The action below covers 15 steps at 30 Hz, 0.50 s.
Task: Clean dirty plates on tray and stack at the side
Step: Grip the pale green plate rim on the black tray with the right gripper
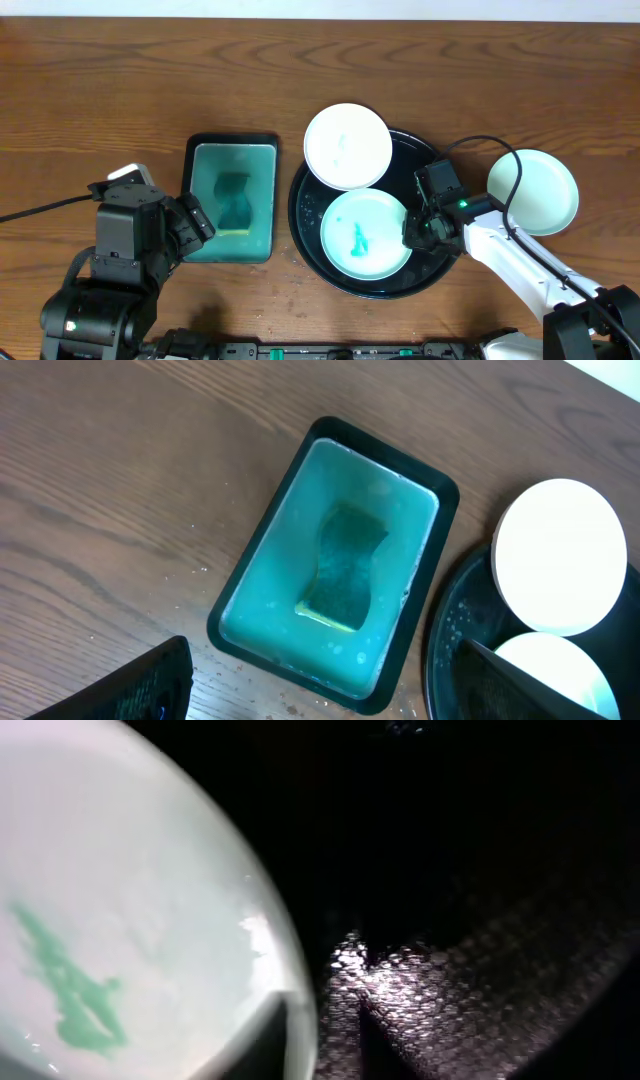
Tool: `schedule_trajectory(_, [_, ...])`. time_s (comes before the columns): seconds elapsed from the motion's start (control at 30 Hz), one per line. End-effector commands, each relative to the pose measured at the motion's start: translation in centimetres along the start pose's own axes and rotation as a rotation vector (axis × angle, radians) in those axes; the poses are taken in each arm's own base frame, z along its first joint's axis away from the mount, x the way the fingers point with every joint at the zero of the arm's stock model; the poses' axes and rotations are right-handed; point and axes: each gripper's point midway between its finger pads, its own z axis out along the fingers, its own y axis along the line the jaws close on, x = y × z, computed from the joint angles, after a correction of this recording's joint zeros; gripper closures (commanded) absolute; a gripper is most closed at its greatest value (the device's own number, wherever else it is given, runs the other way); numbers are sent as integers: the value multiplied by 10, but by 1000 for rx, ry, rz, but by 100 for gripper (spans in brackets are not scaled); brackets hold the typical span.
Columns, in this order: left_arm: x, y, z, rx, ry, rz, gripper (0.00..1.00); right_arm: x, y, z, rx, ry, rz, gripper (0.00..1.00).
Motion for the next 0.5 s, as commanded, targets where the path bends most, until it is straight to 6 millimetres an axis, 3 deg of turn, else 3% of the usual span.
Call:
schedule_trajectory(0.0, [-2, -5, -3, 31, 3, -12, 17, -13, -13, -5, 35, -43, 25, 71])
schedule_trajectory(0.13, [0, -8, -3, 45, 12, -11, 17, -28, -15, -15, -17, -57, 8, 63])
schedule_trajectory(0.3, [6, -13, 0, 66, 49, -3, 17, -46, 8, -41, -164, -115, -214, 64])
schedule_trajectory(0.47, [29, -6, 37, -15, 179, 28, 20, -53, 19, -59, -206, -175, -264, 66])
